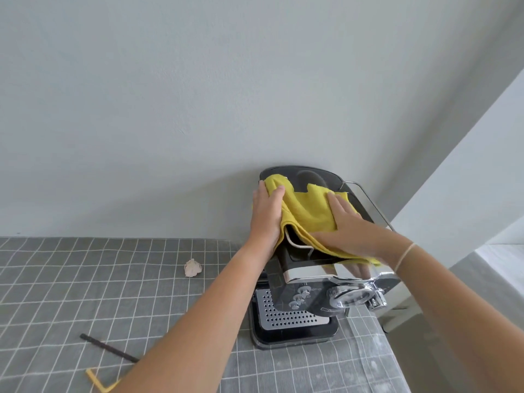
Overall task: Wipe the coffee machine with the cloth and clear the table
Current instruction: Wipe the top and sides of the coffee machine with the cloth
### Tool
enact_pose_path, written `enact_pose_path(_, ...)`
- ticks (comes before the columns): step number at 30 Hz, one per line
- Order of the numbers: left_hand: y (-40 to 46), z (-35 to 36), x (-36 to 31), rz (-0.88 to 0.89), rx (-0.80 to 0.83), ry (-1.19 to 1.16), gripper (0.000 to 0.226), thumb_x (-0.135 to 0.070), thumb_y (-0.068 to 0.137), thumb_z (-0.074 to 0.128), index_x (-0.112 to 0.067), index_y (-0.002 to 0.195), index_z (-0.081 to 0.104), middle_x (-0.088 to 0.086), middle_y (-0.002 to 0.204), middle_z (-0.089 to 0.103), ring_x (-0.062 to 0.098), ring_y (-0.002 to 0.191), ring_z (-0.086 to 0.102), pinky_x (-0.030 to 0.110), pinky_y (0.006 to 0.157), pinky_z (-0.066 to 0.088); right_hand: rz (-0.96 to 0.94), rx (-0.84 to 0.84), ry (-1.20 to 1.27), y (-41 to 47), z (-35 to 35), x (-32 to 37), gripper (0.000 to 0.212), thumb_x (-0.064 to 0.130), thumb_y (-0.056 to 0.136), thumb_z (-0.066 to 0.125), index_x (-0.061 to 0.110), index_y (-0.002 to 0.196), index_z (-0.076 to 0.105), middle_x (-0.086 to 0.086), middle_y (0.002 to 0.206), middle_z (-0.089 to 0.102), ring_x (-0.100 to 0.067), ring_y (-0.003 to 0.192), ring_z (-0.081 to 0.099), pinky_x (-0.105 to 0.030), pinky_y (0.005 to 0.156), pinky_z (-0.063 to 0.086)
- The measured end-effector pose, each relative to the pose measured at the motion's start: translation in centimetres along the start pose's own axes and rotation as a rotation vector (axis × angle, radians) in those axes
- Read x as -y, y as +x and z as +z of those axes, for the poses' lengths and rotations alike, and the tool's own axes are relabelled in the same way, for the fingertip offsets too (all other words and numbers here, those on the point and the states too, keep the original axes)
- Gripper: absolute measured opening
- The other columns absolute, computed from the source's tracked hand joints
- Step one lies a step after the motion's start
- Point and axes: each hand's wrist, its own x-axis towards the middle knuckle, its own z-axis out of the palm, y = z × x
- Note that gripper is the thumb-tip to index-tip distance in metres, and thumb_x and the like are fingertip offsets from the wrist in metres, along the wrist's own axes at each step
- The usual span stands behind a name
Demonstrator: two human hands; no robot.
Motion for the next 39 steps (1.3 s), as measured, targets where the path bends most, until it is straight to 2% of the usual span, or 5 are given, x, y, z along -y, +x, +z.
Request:
enact_pose_path(9, -1.2, -0.1, 0.5, 0.032, 0.031, 0.03, 0.088, -0.068, 0.066, 0.04, -0.033, 0.146, 0.033, 0.003, 0.16, 0.029, 0.024, 0.149, 0.027, 0.052, 0.119, 0.026, -0.07, 0.037, -0.091, 0.1, -0.3, -0.1, 0.107, 0.056, 0.076, 0.059, 0.019, 0.147, -0.013, 0.007, 0.157, -0.013, -0.023, 0.146, 0.004, -0.038, 0.118, 0.013)
enact_pose_path(16, -1.0, -0.3, 1.0, -0.01, 0.016, 0.013, 0.082, -0.073, 0.066, 0.041, -0.043, 0.142, 0.037, 0.002, 0.16, 0.03, 0.023, 0.148, 0.029, 0.053, 0.119, 0.026, -0.066, -0.131, -0.074, 1.3, 0.9, 1.1, 0.1, 0.061, 0.078, 0.053, 0.013, 0.148, 0.0, -0.004, 0.157, 0.003, -0.026, 0.145, 0.006, -0.041, 0.118, 0.012)
enact_pose_path(23, -1.5, -0.2, 1.0, 0.003, 0.024, -0.033, 0.083, -0.067, 0.066, 0.043, -0.027, 0.14, 0.038, 0.014, 0.157, 0.03, 0.031, 0.149, 0.026, 0.057, 0.118, 0.026, -0.209, 0.082, -0.155, -1.2, -0.3, -0.5, 0.086, 0.047, 0.089, 0.046, 0.017, 0.147, -0.01, 0.005, 0.156, -0.015, -0.017, 0.146, -0.009, -0.032, 0.117, 0.004)
enact_pose_path(30, -1.2, -0.4, 1.9, -0.005, 0.027, -0.013, 0.074, -0.076, 0.069, 0.044, -0.046, 0.136, 0.041, 0.002, 0.159, 0.033, 0.024, 0.147, 0.032, 0.054, 0.118, 0.026, -0.212, -0.034, 0.03, 0.2, -0.4, 0.7, 0.036, 0.01, 0.095, 0.039, 0.0, 0.13, 0.039, -0.018, 0.135, 0.033, -0.033, 0.132, 0.027, -0.019, 0.1, 0.015)
enact_pose_path(39, -2.1, -0.2, 1.3, -0.005, 0.023, -0.048, 0.073, -0.07, 0.067, 0.042, -0.044, 0.135, 0.042, 0.002, 0.158, 0.034, 0.022, 0.149, 0.029, 0.054, 0.119, 0.026, -0.282, 0.155, -0.223, -1.4, -0.7, 0.1, 0.067, 0.031, 0.095, 0.042, 0.02, 0.148, 0.001, 0.007, 0.157, -0.013, -0.017, 0.144, -0.016, -0.035, 0.116, -0.004)
